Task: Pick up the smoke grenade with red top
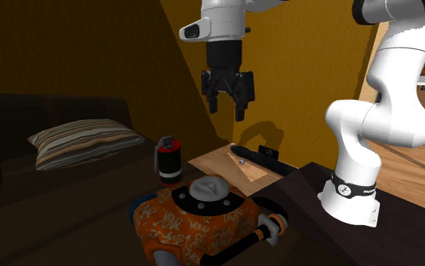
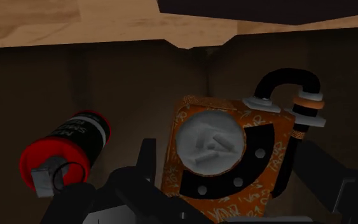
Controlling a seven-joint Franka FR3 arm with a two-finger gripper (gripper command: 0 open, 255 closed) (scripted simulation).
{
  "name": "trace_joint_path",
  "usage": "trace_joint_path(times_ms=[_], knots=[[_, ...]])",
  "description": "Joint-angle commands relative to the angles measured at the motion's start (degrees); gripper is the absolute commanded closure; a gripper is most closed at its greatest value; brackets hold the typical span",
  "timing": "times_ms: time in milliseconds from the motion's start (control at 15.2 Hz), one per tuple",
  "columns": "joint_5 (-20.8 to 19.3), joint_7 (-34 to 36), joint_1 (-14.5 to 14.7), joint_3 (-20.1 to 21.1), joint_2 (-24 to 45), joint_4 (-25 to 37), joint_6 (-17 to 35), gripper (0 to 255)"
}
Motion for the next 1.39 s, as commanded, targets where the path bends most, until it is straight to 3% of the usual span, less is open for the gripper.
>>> trace_joint_path(times_ms=[0, 528, 990, 1320], knots=[[0.56, -2.52, -0.22, -1.43, 4.35, 3.18, 0.99, 0], [5.32, -12.82, -2.81, -5.63, 22.45, 18.41, 2.40, 0], [10.61, -19.97, -7.73, -6.26, 39.15, 36.40, -0.45, 0], [10.80, -20.04, -7.63, -6.06, 39.59, 33.17, 3.18, 0]])
